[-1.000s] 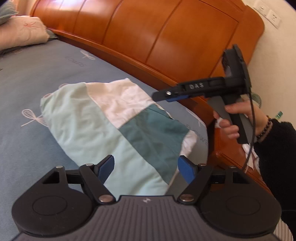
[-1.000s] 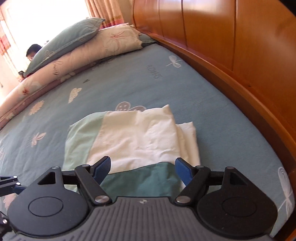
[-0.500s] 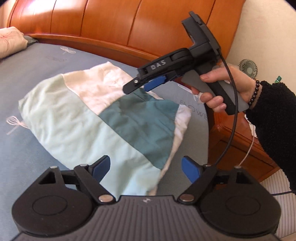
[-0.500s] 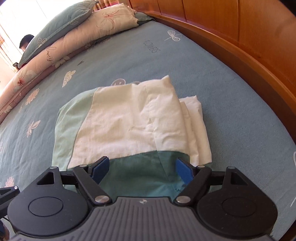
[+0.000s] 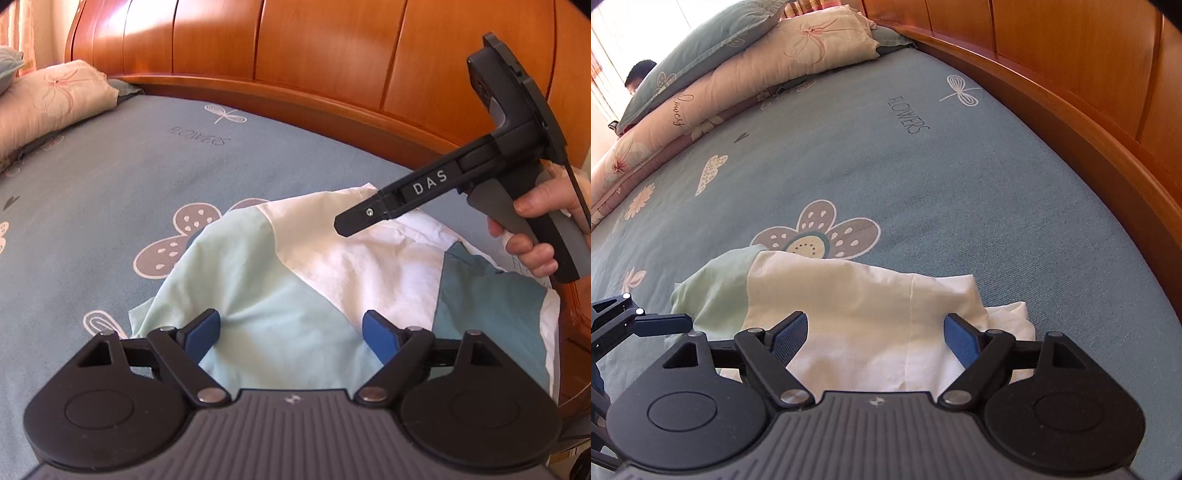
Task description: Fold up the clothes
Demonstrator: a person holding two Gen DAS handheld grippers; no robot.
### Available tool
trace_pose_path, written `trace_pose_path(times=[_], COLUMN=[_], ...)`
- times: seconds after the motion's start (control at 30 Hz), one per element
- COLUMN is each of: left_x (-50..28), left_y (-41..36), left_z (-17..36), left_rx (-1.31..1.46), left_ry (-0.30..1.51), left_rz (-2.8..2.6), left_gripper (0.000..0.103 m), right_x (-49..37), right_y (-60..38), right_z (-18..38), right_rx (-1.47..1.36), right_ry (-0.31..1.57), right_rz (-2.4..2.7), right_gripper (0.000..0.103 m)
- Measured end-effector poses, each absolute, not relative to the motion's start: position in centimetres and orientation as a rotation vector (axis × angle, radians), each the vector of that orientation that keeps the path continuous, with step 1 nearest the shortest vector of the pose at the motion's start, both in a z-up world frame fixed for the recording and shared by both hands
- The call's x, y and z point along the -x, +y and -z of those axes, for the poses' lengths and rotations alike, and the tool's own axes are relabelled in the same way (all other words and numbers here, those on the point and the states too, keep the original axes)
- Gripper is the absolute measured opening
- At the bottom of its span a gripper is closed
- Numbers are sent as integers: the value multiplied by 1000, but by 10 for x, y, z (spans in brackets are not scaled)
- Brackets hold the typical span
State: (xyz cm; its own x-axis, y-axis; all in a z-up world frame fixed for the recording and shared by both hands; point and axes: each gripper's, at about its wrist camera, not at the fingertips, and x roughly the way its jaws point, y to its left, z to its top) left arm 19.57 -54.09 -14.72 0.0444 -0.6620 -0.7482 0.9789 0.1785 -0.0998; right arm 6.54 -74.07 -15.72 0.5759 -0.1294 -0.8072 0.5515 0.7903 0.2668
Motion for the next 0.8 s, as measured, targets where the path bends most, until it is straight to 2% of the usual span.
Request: trace_pose_path(times=[0.13, 0.2, 0.33, 0.37, 0.4, 0.5, 0.67, 0.7, 0.8], left_x=[-198, -191, -171, -159, -146, -106, -61, -62, -64], left_y=[-546, -547, -523, -508, -494, -470, -474, -477, -476], left_z=[152, 150, 126, 118, 113, 112, 135, 138, 136], left_rx=[-485, -501, -539, -542, -554, -632, -714, -691, -642], left_ry=[779, 766, 722, 686, 663, 650, 702, 739, 759], left_rz=[1326, 1305, 1228, 1239, 1262, 1311, 1306, 1295, 1234], left_gripper=[85, 85, 84, 84, 85, 86, 86, 91, 92], right_x=[-67, -66, -44, -31, -18, 19, 44, 42, 39], right_y=[-739, -734, -714, -705, -697, -678, -664, -663, -654], right_z=[169, 167, 133, 122, 112, 99, 124, 136, 156], right_rx=[-509, -491, -460, -436, -415, -395, -465, -490, -493], right_ry=[853, 855, 829, 815, 805, 825, 927, 964, 1009], right_rz=[406, 418, 455, 455, 452, 429, 452, 471, 513], right_gripper=[93, 93, 93, 94, 101, 103, 103, 103, 103])
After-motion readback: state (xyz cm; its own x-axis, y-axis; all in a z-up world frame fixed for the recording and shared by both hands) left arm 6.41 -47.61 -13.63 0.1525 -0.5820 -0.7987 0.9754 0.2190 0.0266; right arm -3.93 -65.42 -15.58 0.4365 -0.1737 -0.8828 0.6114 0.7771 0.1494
